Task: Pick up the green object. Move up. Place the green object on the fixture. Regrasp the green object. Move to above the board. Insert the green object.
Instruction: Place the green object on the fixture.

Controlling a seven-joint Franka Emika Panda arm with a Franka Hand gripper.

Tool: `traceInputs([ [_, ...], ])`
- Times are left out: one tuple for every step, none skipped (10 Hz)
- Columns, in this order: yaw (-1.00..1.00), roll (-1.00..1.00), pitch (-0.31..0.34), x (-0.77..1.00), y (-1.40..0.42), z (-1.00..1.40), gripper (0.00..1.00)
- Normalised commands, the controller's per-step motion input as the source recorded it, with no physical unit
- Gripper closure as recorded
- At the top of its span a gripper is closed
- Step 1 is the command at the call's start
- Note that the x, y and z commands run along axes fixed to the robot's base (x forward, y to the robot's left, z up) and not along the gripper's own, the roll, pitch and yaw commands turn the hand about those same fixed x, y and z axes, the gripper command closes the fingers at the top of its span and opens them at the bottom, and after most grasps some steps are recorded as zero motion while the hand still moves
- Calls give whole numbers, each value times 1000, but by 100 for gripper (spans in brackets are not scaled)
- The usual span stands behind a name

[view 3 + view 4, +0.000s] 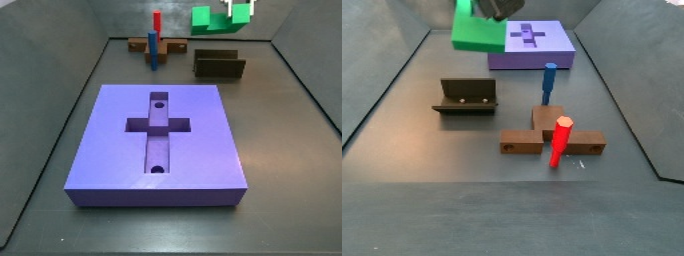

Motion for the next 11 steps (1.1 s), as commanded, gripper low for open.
traceInputs([
  [0, -277, 226, 711, 703, -383, 100],
  [0, -280, 389, 726, 557, -709, 100],
  [0, -394, 380, 740, 497, -629, 100],
  [0, -500, 357, 791, 374, -526, 100],
  [0, -440, 389, 800, 309, -537, 100],
  [-26, -429, 357, 791, 334, -420, 100],
  [-14, -463, 269, 683, 294, -426, 100],
  [-23, -463, 106, 626, 146, -171, 100],
  [-11, -274, -26, 609, 0, 214, 100],
  [-63, -197, -157, 446, 0, 174, 100],
  [-183, -154, -283, 374, 37, 117, 100],
])
